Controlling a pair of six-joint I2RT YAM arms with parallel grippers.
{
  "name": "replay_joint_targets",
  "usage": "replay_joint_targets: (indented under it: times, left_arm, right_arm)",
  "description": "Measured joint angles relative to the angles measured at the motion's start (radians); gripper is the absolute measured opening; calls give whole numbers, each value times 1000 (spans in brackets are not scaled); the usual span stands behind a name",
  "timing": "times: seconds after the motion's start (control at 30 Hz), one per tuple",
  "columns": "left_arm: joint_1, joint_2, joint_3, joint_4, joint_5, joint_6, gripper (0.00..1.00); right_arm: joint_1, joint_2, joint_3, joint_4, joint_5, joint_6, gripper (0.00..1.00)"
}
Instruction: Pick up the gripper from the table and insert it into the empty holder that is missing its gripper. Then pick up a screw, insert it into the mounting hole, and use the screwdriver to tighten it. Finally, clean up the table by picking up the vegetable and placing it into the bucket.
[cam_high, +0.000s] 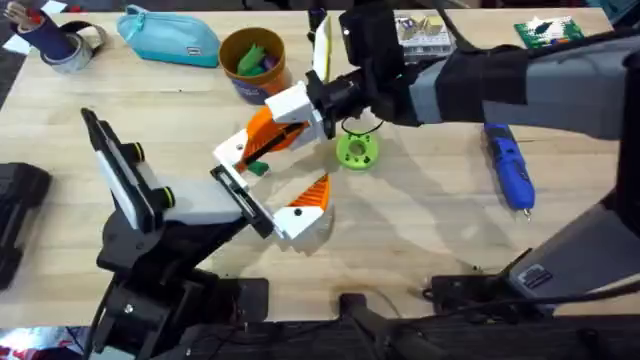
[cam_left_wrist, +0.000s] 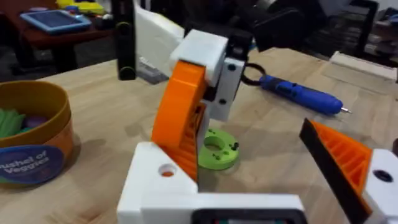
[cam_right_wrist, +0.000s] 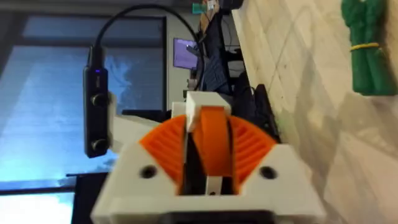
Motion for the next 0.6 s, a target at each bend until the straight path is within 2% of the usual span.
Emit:
replay_joint_targets:
  times: [0.17,0.27,0.33,0.5,0.6]
  left_arm:
    - [-8,0,0,-1,44,5,995]
    - [-9,0,0,-2,57,5,995]
    - [-9,0,0,-2,61,5,995]
    - [-9,0,0,-2,71,5,995]
    - [-9,0,0,-2,74,5,995]
  right_arm:
    - [6,0,0,61,0,31,609]
    - [5,0,0,66,0,41,862]
    - [1,0,0,67,1,45,979]
    - [-24,0,0,52,45,50,992]
    - [-69,0,0,48,101,52,993]
